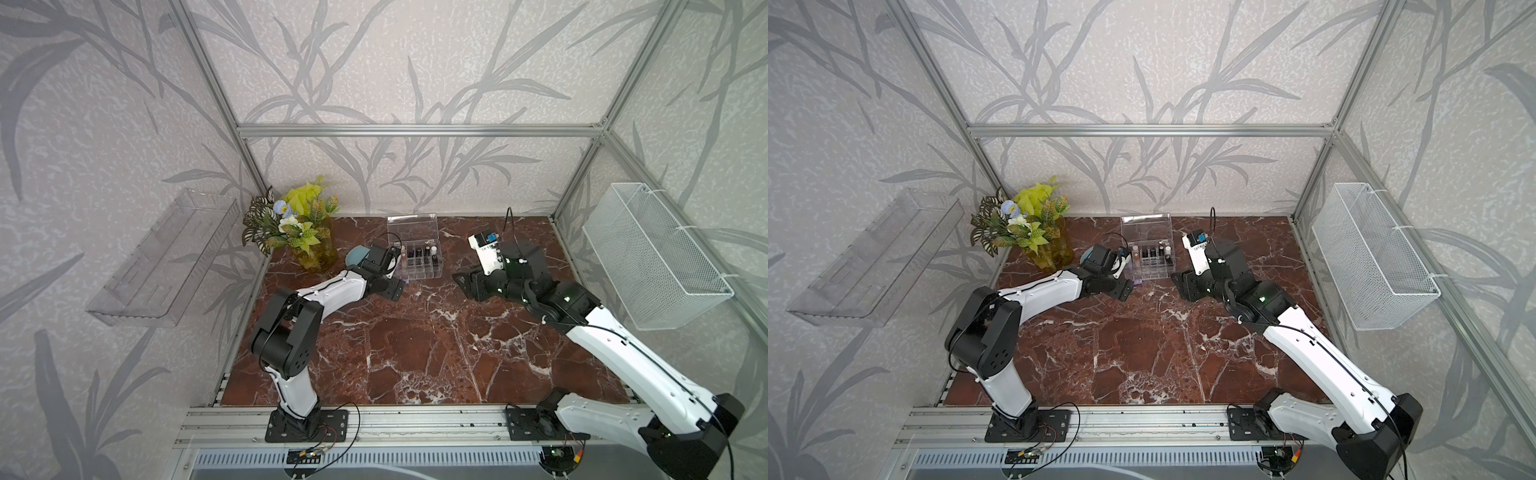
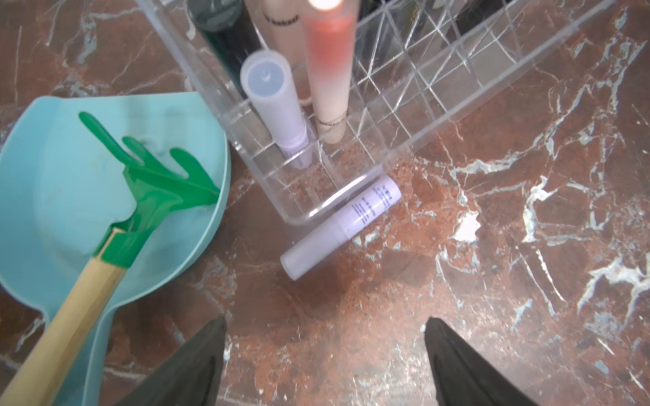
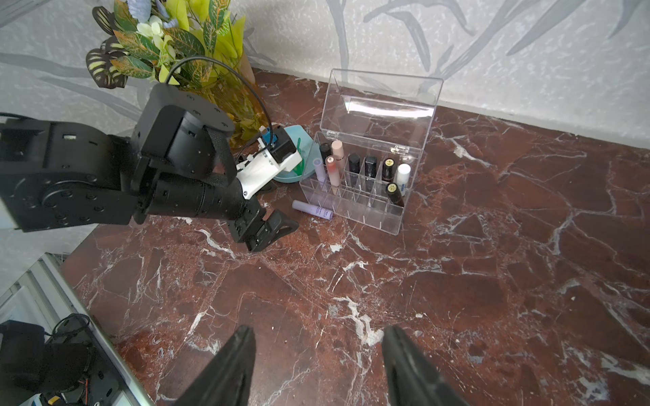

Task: Arrange the lipsticks in the organizer
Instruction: Pick up the lipstick at the center of the board.

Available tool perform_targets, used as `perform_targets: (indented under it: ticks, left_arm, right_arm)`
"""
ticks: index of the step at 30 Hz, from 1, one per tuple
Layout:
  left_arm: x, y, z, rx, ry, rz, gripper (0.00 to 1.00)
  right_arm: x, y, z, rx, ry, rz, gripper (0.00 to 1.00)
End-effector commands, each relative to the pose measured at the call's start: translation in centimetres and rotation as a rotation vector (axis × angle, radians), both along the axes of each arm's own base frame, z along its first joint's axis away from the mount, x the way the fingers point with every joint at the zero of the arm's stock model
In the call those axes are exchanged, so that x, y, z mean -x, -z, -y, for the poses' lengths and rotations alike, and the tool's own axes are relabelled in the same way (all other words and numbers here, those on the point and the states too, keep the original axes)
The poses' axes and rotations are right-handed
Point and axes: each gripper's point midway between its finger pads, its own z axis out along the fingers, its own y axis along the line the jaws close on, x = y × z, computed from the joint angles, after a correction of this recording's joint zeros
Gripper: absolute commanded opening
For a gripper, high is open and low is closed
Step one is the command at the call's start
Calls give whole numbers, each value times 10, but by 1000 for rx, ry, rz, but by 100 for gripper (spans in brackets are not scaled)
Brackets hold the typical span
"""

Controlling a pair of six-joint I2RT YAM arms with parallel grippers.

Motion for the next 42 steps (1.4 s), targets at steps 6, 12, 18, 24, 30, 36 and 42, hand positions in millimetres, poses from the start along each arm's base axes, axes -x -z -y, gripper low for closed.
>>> perform_targets:
  ticks: [6, 12, 18, 24, 30, 36, 42]
  left_arm:
    - [-8, 18, 8, -24, 45, -34, 90]
    - [-10, 27, 15, -8, 67, -46, 88]
    - [-12, 27, 24, 6, 85, -37, 87]
    - [-17, 31, 37, -8, 118, -29, 87]
    - [-19, 41, 38, -28, 122, -43, 86]
    - [-18, 46, 36, -44, 123, -50, 86]
    - [-16, 44, 40, -36, 133, -50, 82]
  right_arm:
    - [4, 3, 5, 6, 11, -7, 61]
    - [3, 4, 5, 1, 14, -8, 60]
    - [3, 8, 5, 9, 13, -14, 60]
    - [4, 8, 6, 11, 13, -13, 60]
    - [6, 5, 8, 10, 15, -9, 60]
    - [7, 4, 8, 8, 12, -8, 60]
    - [7, 3, 8, 4, 13, -8, 59]
